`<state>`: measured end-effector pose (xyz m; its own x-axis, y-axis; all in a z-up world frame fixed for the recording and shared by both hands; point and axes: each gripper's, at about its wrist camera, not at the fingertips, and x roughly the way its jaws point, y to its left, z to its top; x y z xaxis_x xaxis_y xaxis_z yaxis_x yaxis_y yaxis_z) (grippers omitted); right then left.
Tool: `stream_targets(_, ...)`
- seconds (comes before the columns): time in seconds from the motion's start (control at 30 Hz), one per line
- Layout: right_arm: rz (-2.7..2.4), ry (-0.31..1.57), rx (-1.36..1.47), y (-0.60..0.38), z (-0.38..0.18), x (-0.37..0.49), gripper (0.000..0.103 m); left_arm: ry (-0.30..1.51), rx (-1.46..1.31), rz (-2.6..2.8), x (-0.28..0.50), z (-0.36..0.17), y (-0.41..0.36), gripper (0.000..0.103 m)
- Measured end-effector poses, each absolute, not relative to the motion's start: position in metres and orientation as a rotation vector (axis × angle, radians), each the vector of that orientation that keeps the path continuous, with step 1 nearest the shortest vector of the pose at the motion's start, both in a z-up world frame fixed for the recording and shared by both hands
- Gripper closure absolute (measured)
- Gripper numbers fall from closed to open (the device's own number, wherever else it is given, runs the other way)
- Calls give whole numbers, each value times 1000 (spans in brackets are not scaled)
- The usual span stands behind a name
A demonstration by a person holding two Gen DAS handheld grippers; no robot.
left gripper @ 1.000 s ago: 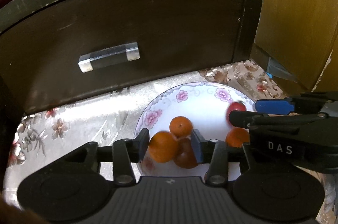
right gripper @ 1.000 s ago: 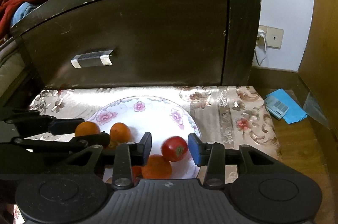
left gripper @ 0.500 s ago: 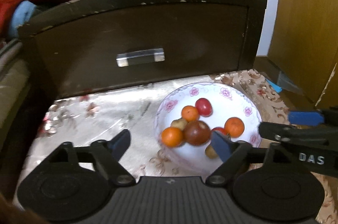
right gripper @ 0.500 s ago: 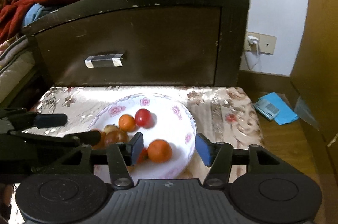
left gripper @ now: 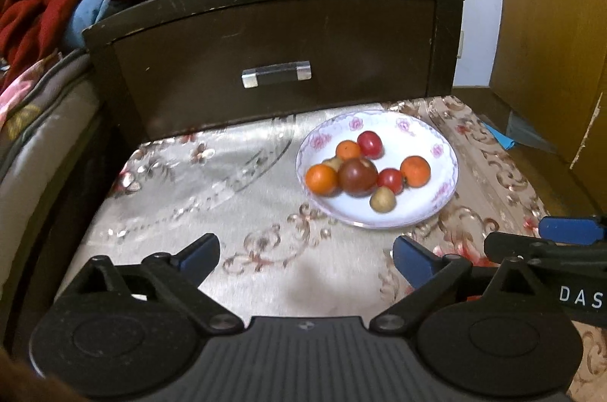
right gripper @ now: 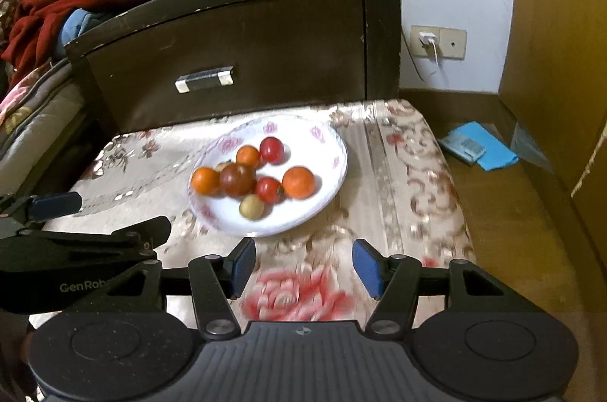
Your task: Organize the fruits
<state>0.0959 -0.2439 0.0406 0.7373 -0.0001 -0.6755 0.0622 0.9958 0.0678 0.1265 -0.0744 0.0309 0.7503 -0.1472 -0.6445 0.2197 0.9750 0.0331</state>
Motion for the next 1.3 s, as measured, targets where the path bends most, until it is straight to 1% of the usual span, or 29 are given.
stream_targets(0.3,-20,744,95,-230,42,67,51,705,86,-187,96,32,-58,0)
stream_targets(0.63,-19,761,96,-223,40,43,51,697,117,-182,73,32,-58,0)
stream_targets(1.3,-14,766,85,-214,38,22,51,693,130,-187,57,31,-53,0)
